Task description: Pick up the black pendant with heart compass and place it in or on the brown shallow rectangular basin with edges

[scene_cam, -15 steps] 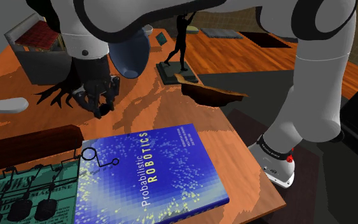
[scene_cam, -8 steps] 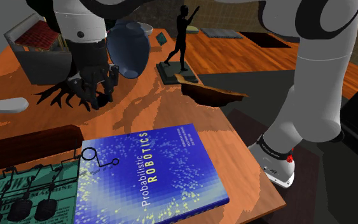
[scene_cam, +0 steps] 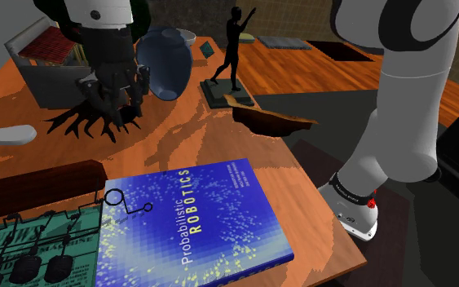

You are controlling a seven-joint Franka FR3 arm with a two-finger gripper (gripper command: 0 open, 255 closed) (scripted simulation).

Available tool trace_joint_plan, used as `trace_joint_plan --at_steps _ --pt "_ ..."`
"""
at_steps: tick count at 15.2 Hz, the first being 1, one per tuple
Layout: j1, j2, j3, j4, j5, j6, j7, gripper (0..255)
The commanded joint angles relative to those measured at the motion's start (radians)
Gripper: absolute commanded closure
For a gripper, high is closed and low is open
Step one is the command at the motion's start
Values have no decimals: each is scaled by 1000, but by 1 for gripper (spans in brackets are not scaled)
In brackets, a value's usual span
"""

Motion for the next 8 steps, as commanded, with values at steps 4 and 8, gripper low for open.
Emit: trace_joint_plan --at_steps 4,8 --pt "-97 -175 1 -232 69 59 -80 255" --pt "-172 -329 -16 -422 134 97 -177 255"
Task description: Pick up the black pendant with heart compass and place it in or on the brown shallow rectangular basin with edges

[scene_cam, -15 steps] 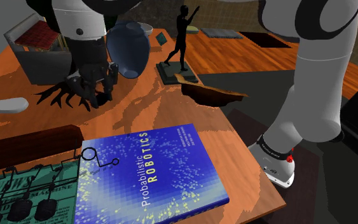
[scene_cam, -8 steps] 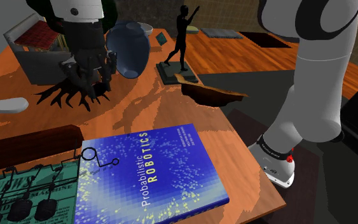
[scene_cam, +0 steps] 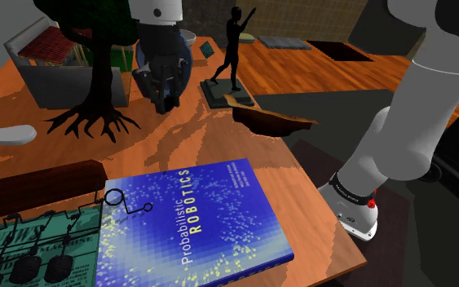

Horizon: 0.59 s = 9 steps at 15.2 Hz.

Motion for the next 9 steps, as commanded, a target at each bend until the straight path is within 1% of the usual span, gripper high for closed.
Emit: trace_joint_plan --at_steps 1,5,9 --pt "-37 -89 -12 -103 37 16 -54 255" --pt "-85 -224 -51 -252 85 27 -157 255" --pt "-122 -344 -103 -378 115 24 -258 255"
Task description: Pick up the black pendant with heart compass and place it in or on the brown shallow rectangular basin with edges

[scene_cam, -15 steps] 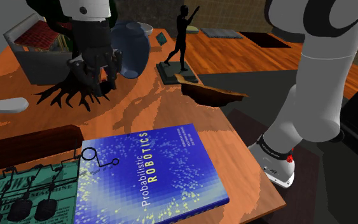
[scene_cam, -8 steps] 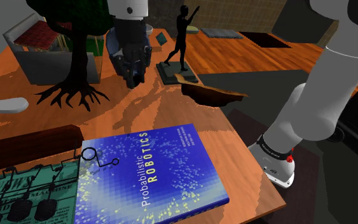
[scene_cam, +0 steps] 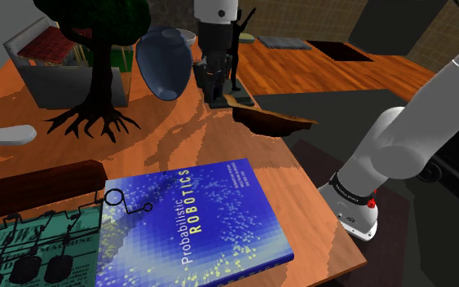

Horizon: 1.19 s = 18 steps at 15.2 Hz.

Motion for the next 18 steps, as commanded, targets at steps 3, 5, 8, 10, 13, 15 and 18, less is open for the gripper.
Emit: trace_joint_plan --at_steps 3,5,8,10,13,15,18 --pt "-33 -111 -58 -114 15 -9 -103 255" --pt "-48 -161 -89 -163 14 -16 -151 255" --pt "-71 -228 -138 -227 4 -29 -222 255" --pt "-87 -269 -171 -265 -8 -38 -268 255" --pt "-113 -323 -223 -314 -33 -53 -337 255" --pt "-131 -354 -259 -341 -54 -62 -384 255" --pt "-145 -371 -283 -382 -69 -41 -418 255"
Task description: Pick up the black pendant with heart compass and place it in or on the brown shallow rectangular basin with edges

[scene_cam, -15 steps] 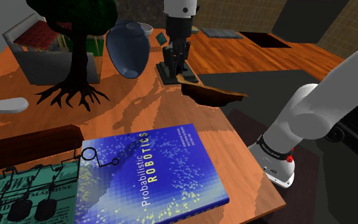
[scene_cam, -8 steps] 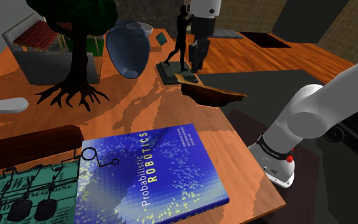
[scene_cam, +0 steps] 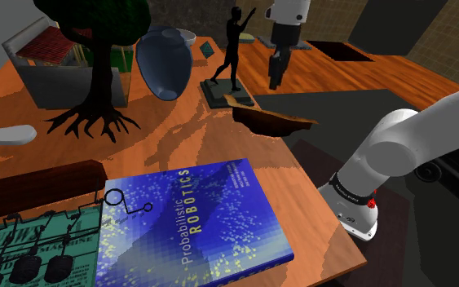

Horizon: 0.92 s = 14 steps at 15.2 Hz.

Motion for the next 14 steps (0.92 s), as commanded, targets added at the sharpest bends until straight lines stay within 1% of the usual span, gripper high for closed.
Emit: trace_joint_plan --at_steps 1,11,14 --pt "-2 -4 -3 -30 -2 25 -8 255" --pt "0 26 3 -141 4 166 -18 255" --pt "0 26 3 -141 4 166 -18 255"
